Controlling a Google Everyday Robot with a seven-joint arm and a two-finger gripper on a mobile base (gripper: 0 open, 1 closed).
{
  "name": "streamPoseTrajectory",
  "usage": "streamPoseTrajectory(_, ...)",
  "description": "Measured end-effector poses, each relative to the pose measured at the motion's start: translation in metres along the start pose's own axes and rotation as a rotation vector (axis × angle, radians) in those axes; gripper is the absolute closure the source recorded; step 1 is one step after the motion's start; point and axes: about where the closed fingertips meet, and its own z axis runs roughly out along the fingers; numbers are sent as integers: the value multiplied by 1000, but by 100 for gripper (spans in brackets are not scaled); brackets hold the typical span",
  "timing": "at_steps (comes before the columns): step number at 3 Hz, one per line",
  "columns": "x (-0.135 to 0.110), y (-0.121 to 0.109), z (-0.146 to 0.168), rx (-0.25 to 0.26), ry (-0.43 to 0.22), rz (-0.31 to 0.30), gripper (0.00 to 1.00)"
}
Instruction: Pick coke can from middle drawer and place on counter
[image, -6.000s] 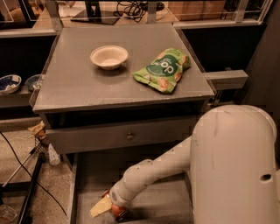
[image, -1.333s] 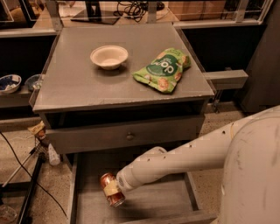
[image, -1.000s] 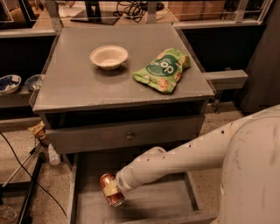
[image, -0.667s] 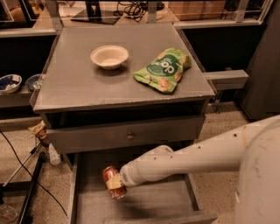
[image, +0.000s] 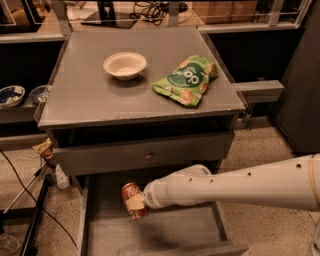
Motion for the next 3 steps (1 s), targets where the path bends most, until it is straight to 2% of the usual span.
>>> streamPoseTrajectory(1,0,-1,2,8,6,-1,100)
streamPoseTrajectory(3,-24,12,-30,0,-15,-39,100)
